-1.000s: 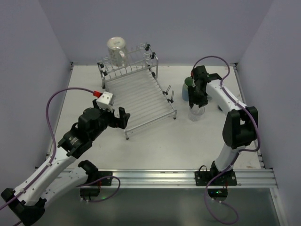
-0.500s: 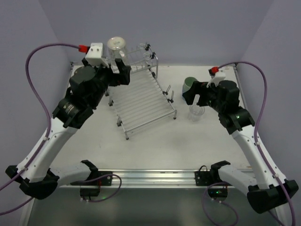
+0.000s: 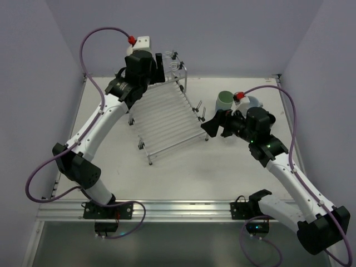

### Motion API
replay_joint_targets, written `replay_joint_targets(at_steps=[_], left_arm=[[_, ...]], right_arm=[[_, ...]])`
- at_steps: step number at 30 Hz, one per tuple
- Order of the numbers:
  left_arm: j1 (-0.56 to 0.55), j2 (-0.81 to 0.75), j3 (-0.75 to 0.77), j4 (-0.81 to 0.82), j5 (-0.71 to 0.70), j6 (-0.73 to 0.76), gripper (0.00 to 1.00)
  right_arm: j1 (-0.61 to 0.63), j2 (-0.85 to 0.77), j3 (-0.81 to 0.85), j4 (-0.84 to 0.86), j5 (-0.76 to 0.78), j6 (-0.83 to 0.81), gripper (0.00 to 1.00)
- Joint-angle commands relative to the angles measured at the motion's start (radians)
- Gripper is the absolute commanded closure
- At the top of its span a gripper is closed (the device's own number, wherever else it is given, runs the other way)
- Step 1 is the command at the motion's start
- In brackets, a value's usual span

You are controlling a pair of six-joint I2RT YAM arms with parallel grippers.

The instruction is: Unload the cups from the dish rack

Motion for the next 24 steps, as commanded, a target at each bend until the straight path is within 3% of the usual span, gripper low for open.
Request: replay_joint_targets(at_steps=[1,18,24], left_arm=[[0.009,-0.021,0.028,0.046,-0.062,0.000,0.20],[0.029,0.079,0.009,0.161,-0.116,0.075,0.33],[0.040,0.114,0.010,0.207,-0.104,0.081,0.42]], right_arm=[[0.016,-0.008,-0.008,0.075,-0.049,0.017,0.07],[0.030,-0.030,0.003,0.070,-0.108,0.030,0.07],[0.036,-0.028,0.007,0.064,-0.112,0.027,0.07]])
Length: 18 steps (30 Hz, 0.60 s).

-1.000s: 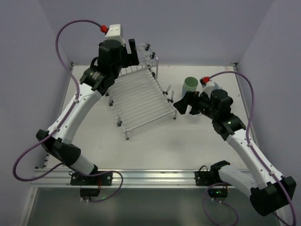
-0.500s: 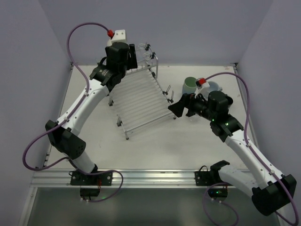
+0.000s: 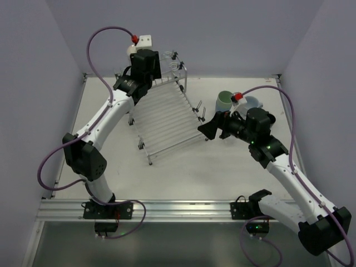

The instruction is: Unload the cups from the dish rack

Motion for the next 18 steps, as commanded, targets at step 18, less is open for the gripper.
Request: replay_joint_targets(at_steps=[18], left_arm=[[0.029,-0.026,-0.136,0.228,-0.056,0.089,0.80]], right_arm=[[0.007,-0.005,0.010,0.030,-0.033,-0.001,0.07]])
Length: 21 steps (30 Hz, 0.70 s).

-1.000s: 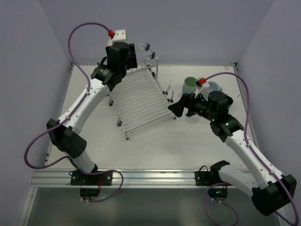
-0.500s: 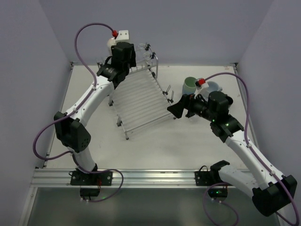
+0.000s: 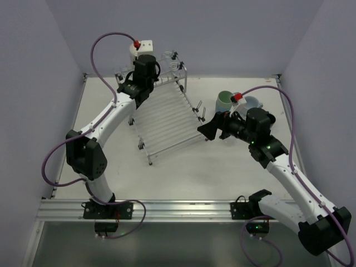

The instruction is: Unload the cups from the dish rack

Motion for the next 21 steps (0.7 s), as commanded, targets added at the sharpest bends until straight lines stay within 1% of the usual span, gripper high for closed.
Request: replay_joint_targets(at_steps=[1,2,4,10,11,14,15,21], left_arm=[[0.011,-0.056,-0.036,0.067,-0.021,0.030,0.84],[0.011,-0.064,-0.043,0.071,-0.018,0.030,0.91],[0.011,-0.096,-0.085,0.081,-0.021,0.032,1.00],[0.011,-0.197,-0.194,0.167,-0.033,0.078,1.00],[0.011,-0.210,-0.224,0.199,-0.027,0.095,1.00],[0.013,-0.254,-0.247,0.232,0.001,0.112,1.00],[0.013,-0.266,-0.261,0.271,0.024,0.116,1.00],[0.013,-0.334,-0.286,0.340,0.090,0.130,1.00]], right_arm=[[0.005,-0.005,0.010,0.030,-0.018,-0.001,0.07],[0.007,-0.004,0.010,0.030,-0.022,0.000,0.07],[0.007,-0.001,0.009,0.031,-0.025,0.002,0.07],[0.014,0.006,0.014,0.039,-0.026,0.006,0.07],[0.016,0.012,0.017,0.039,-0.026,0.006,0.07],[0.022,0.016,0.018,0.047,-0.025,0.006,0.07],[0.025,0.016,0.015,0.053,-0.022,0.008,0.07],[0.030,0.012,-0.005,0.163,-0.045,0.080,0.07]])
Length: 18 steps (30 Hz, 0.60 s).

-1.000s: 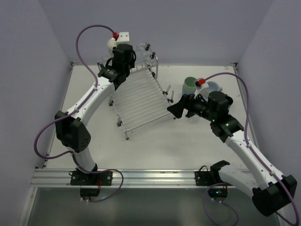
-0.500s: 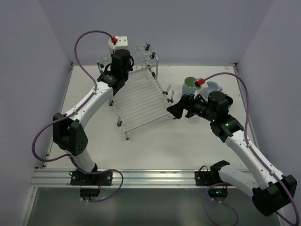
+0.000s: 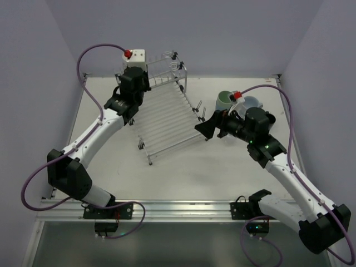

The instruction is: Unload the cups from the dish rack

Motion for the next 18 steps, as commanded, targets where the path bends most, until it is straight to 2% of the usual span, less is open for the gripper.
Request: replay_joint_targets(at_steps=[1,18], left_arm=[[0.009,-0.093,0.008,0.186,0.030,0.046,1.00],[0.032,-0.125,-0.051,0.317,0.087,0.087,1.00]], right_arm=[[0.006,-0.002,-0.008,0.138,-0.041,0.070,0.07],[0.009,0.053,0.027,0.166,-0.046,0.072,0.06]])
